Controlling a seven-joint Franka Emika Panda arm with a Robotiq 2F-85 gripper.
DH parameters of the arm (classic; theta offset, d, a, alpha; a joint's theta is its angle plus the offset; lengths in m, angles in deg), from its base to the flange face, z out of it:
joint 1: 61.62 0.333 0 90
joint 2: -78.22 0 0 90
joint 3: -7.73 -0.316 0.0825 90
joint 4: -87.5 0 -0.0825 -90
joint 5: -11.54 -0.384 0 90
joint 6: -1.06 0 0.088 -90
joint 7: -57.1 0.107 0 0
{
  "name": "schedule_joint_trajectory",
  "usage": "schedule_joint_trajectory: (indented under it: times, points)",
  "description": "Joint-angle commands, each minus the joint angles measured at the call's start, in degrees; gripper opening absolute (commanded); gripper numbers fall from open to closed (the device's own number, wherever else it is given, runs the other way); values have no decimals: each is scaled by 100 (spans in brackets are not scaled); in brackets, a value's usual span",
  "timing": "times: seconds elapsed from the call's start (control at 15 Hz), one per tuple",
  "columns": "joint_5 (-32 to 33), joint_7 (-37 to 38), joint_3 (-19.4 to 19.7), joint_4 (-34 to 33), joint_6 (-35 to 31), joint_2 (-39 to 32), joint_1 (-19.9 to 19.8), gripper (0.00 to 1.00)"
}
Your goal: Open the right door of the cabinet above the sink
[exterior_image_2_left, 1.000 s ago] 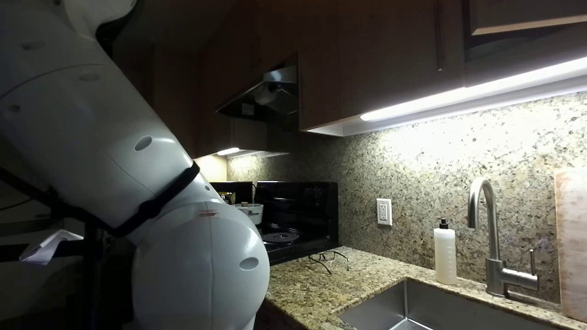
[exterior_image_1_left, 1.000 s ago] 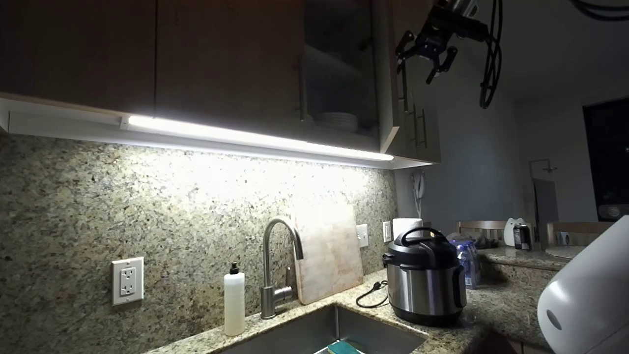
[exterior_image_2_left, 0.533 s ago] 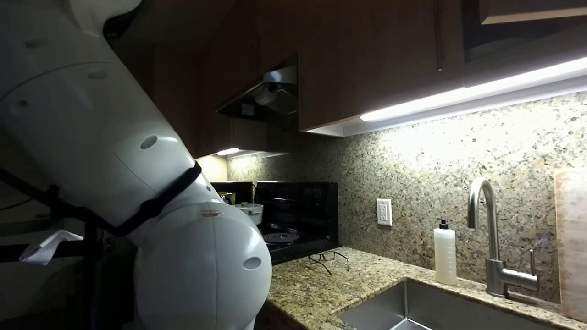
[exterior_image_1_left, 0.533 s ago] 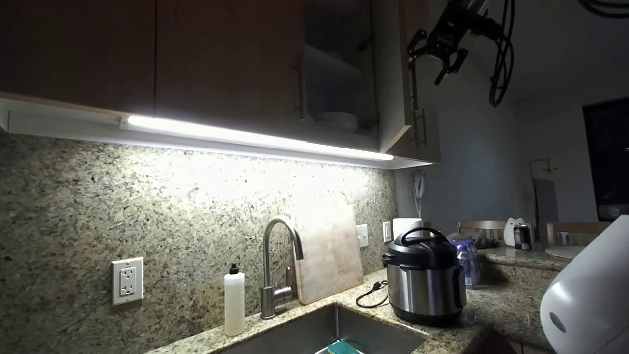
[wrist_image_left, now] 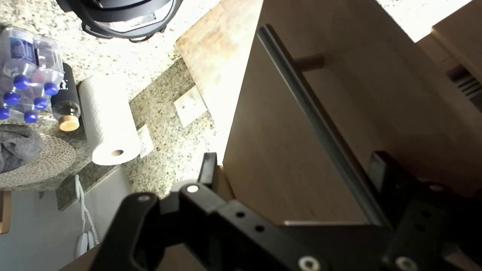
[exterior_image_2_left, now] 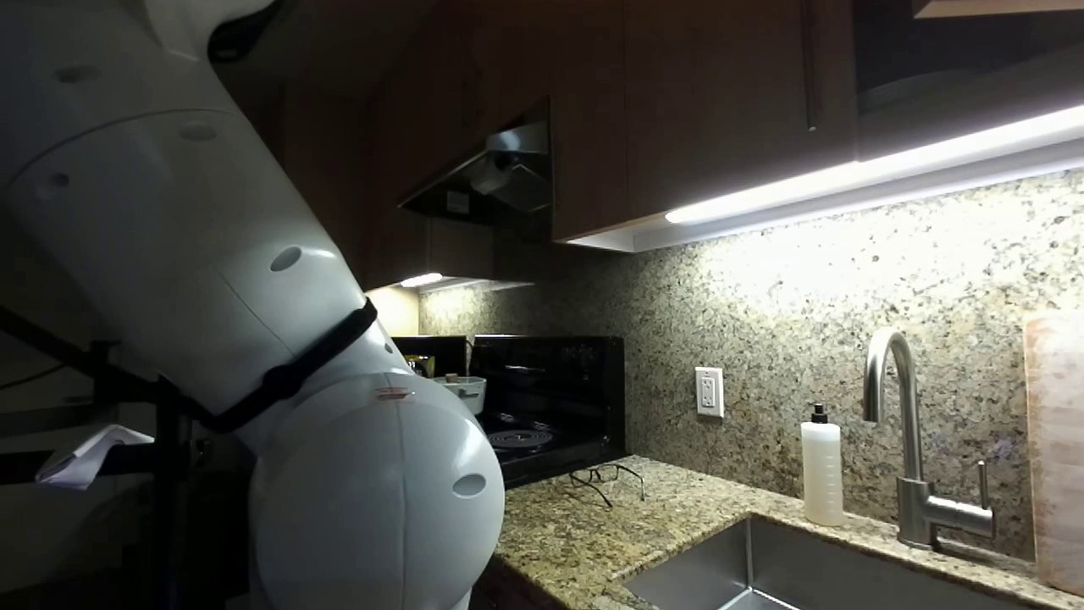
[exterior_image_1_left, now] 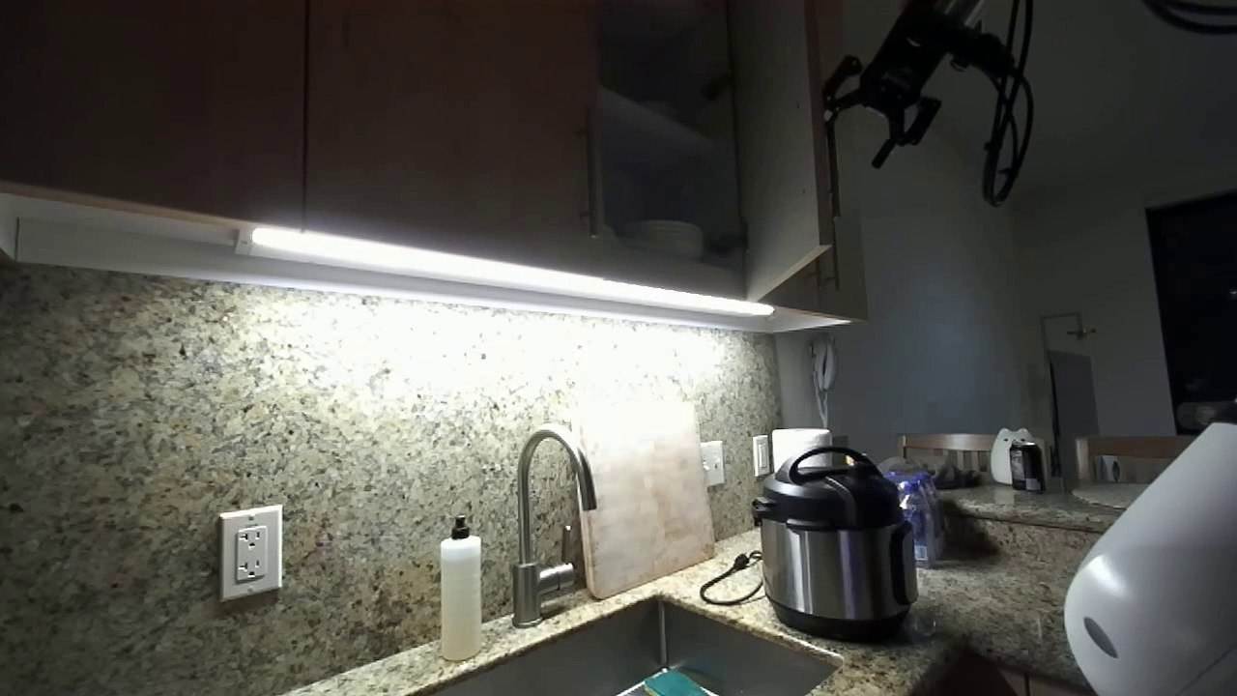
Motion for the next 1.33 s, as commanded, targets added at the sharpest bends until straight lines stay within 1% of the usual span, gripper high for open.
schedule_joint_trajectory:
  times: [0.0, 0.27, 0.53, 0.8, 1.07, 1.27]
  points:
    - [39, 46, 247, -720, 93, -427, -243, 100]
    - [38, 41, 479, -1081, 436, -640, -271, 100]
    - [-40, 37, 933, -1494, 691, -876, -277, 100]
    - [-102, 82, 1444, -1949, 566, -1219, -202, 100]
    - [-148, 130, 1705, -2298, 542, -1563, -159, 100]
    - [-102, 179, 1805, -2453, 532, -1690, -83, 100]
